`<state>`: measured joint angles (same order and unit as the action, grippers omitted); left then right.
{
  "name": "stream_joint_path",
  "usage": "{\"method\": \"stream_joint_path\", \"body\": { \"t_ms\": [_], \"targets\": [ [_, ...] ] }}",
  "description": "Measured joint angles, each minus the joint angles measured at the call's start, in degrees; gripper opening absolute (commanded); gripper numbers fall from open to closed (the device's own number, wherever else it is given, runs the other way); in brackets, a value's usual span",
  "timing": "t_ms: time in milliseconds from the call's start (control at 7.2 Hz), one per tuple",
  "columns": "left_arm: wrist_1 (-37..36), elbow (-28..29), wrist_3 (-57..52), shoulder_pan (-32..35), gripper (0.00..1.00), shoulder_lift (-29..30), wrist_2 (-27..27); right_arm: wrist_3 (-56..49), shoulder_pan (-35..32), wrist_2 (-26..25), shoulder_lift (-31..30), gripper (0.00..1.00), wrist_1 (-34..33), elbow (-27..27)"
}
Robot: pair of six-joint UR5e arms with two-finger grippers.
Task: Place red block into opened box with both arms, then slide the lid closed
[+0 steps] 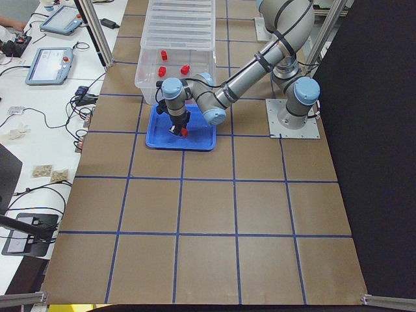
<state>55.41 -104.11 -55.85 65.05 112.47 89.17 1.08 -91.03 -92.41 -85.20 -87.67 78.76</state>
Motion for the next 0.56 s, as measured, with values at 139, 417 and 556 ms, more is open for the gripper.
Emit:
{"method": "stream_joint_path", "body": {
  "t_ms": [139, 417, 556],
  "targets": [
    [3.4, 2.0, 2.5, 0.2, 0.0, -2.0, -0.3, 0.0, 0.0, 0.0, 0.0, 1.0, 0.0, 0.0],
    [15.2, 9.0, 7.9, 1.0, 0.0, -6.3, -0.4, -0.1, 0.0, 0.0, 0.0, 1.0, 0.0, 0.0],
    [22.1, 13.6, 12.3, 2.6, 0.0, -8.4, -0.4, -0.3, 0.1, 0.0, 0.0, 1.0, -0.1, 0.0]
  ]
}}
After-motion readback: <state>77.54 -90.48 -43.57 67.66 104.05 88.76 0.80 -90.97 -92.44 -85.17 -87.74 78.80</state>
